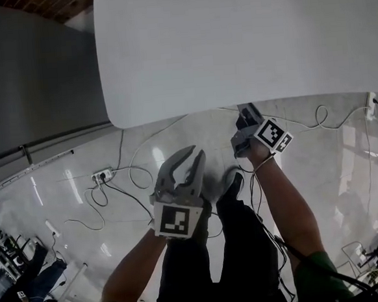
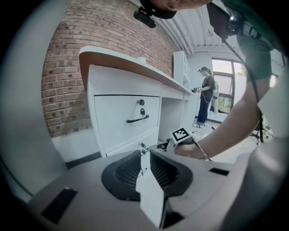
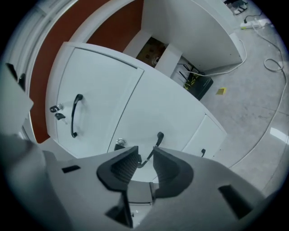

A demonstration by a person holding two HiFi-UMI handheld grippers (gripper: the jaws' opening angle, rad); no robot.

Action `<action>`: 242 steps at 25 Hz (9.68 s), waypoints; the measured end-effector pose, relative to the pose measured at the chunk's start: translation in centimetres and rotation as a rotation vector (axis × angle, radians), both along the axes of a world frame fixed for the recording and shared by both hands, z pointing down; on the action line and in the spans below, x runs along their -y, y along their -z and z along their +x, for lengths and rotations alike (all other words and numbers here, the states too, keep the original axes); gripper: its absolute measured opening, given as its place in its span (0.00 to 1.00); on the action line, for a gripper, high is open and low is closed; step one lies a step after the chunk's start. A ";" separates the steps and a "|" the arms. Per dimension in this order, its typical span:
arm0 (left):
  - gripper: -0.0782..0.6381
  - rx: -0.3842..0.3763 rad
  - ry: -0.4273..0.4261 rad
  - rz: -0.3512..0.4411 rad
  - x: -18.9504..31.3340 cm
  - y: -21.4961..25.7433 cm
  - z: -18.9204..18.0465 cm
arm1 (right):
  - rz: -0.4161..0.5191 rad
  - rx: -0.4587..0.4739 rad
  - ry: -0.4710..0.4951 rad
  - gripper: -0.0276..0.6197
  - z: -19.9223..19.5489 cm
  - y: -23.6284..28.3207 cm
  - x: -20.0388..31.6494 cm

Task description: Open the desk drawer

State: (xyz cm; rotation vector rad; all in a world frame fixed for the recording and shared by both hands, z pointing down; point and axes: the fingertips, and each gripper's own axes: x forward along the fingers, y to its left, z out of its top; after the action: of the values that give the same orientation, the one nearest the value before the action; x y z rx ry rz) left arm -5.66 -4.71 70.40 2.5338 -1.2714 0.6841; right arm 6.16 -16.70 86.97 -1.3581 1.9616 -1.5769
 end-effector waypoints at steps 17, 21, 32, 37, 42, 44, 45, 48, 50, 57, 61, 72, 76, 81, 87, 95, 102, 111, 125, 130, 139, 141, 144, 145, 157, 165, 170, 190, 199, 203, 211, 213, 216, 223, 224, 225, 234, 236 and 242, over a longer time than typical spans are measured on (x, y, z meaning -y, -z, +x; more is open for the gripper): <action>0.16 -0.018 -0.012 0.002 1.7 -2.9 -0.8 | 0.001 0.293 -0.122 0.10 -1.2 -3.5 2.9; 0.16 -0.014 -0.007 -0.015 1.5 -3.2 -1.3 | -0.043 0.310 -0.177 0.08 -0.7 -4.1 2.5; 0.16 -0.022 -0.005 -0.044 0.7 -3.6 -0.9 | -0.057 0.354 -0.202 0.07 -0.6 -3.8 1.8; 0.16 -0.028 -0.017 -0.056 -0.2 -3.5 -0.4 | -0.065 0.354 -0.204 0.07 -0.2 -3.8 -0.2; 0.16 -0.040 -0.018 -0.077 -1.2 -3.0 0.4 | -0.097 0.356 -0.205 0.07 0.2 -3.8 -2.8; 0.16 -0.045 -0.020 -0.090 -1.6 -2.8 0.7 | -0.114 0.351 -0.201 0.07 0.4 -4.0 -4.0; 0.16 -0.047 -0.022 -0.097 -1.8 -2.8 0.8 | -0.119 0.345 -0.198 0.07 0.5 -4.1 -4.6; 0.16 -0.058 -0.025 -0.104 -2.3 -2.6 1.0 | -0.123 0.322 -0.189 0.07 0.9 -4.2 -5.9; 0.16 -0.057 -0.034 -0.114 -3.0 -2.6 1.2 | -0.123 0.320 -0.187 0.07 1.0 -4.1 -6.8; 0.16 -0.057 -0.038 -0.168 -5.6 -2.7 1.0 | -0.163 0.294 -0.163 0.07 1.5 -4.3 -10.0; 0.16 -0.051 -0.054 -0.189 -6.7 -2.3 1.0 | -0.192 0.290 -0.166 0.07 1.6 -4.2 -11.9; 0.16 -0.055 -0.091 -0.181 -6.9 -0.8 2.1 | -0.252 0.226 -0.144 0.09 1.9 -5.0 -13.6; 0.16 -0.061 -0.073 -0.189 -7.2 -1.5 1.5 | -0.243 0.221 -0.136 0.09 2.0 -5.8 -14.1; 0.16 -0.073 -0.055 -0.194 -6.7 -1.3 1.2 | -0.278 0.213 -0.147 0.09 2.0 -6.3 -14.4; 0.16 -0.090 -0.053 -0.209 -6.7 -1.3 1.5 | -0.293 0.191 -0.149 0.09 1.7 -6.8 -14.5; 0.16 -0.122 -0.041 -0.222 -6.3 -0.3 2.0 | -0.316 0.157 -0.129 0.15 2.3 -6.6 -15.2; 0.16 -0.135 -0.042 -0.209 -5.6 0.9 2.5 | -0.327 0.106 -0.143 0.17 4.9 -6.1 -17.0; 0.16 -0.158 -0.008 -0.201 -5.4 4.8 2.8 | -0.292 -0.001 -0.101 0.12 5.9 1.1 -18.8; 0.16 -0.155 0.112 -0.022 -0.8 18.6 0.3 | 0.207 -0.446 0.223 0.04 -0.5 28.9 -11.3; 0.16 -0.153 0.175 0.062 0.8 25.3 -2.4 | 0.358 -0.632 0.290 0.04 -2.2 37.8 -10.6; 0.16 -0.211 0.217 0.162 2.3 38.3 -4.1 | 0.594 -0.777 0.284 0.04 -3.7 53.7 -9.5; 0.16 -0.218 0.213 0.187 2.0 40.5 -3.8 | 0.628 -0.803 0.270 0.04 -3.7 56.5 -9.5; 0.16 -0.227 0.206 0.211 1.8 43.8 -3.3 | 0.679 -0.851 0.242 0.04 -3.7 60.7 -9.3; 0.16 -0.233 0.202 0.225 1.9 45.0 -3.1 | 0.700 -0.867 0.230 0.04 -3.7 62.1 -9.1; 0.16 -0.268 0.230 0.394 4.0 55.5 -4.8 | 0.934 -0.997 0.116 0.05 -3.0 74.6 -8.4; 0.16 -0.254 0.193 0.460 3.8 59.3 -4.5 | 1.003 -1.025 0.054 0.05 -2.6 79.2 -8.9; 0.16 -0.258 0.165 0.527 3.8 62.0 -4.4 | 1.028 -1.029 0.063 0.05 -3.4 80.9 -8.8; 0.16 -0.268 0.128 0.547 5.2 62.5 -5.6 | 1.051 -1.068 0.095 0.05 -5.3 81.7 -8.1; 0.16 -0.265 0.113 0.544 5.8 62.6 -5.3 | 1.050 -1.046 0.085 0.05 -5.1 81.6 -7.6; 0.16 -0.265 0.112 0.541 6.0 62.4 -5.2 | 1.051 -1.047 0.087 0.05 -5.1 81.6 -7.3; 0.16 -0.262 0.113 0.536 6.4 62.1 -4.5 | 1.042 -1.029 0.092 0.05 -4.5 81.3 -7.0; 0.16 -0.259 0.115 0.537 6.3 62.0 -4.4 | 1.043 -1.025 0.096 0.05 -4.4 81.2 -7.0; 0.16 -0.254 0.118 0.540 6.3 62.1 -4.3 | 1.043 -1.018 0.100 0.05 -4.1 81.1 -7.0; 0.16 -0.244 0.132 0.539 6.1 62.0 -4.0 | 1.046 -1.003 0.113 0.05 -3.9 80.8 -7.1; 0.16 -0.244 0.134 0.539 6.0 61.9 -3.9 | 1.047 -1.003 0.113 0.05 -3.9 80.8 -7.1; 0.16 -0.244 0.135 0.539 5.9 61.9 -3.9 | 1.048 -1.002 0.114 0.05 -3.8 80.8 -7.2; 0.16 -0.236 0.141 0.540 5.5 62.0 -2.9 | 1.058 -0.995 0.120 0.04 -2.9 81.0 -7.6; 0.16 -0.233 0.142 0.541 5.3 62.1 -2.6 | 1.061 -0.993 0.121 0.04 -2.6 81.0 -7.8; 0.16 -0.223 0.151 0.541 5.0 62.1 -2.0 | 1.065 -0.982 0.128 0.04 -2.0 80.9 -8.0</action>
State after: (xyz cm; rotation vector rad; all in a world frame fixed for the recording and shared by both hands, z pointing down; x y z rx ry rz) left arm -7.64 -9.71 8.29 2.7654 -1.7201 0.0127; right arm 4.13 -8.72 6.05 -1.5361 2.7184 0.3952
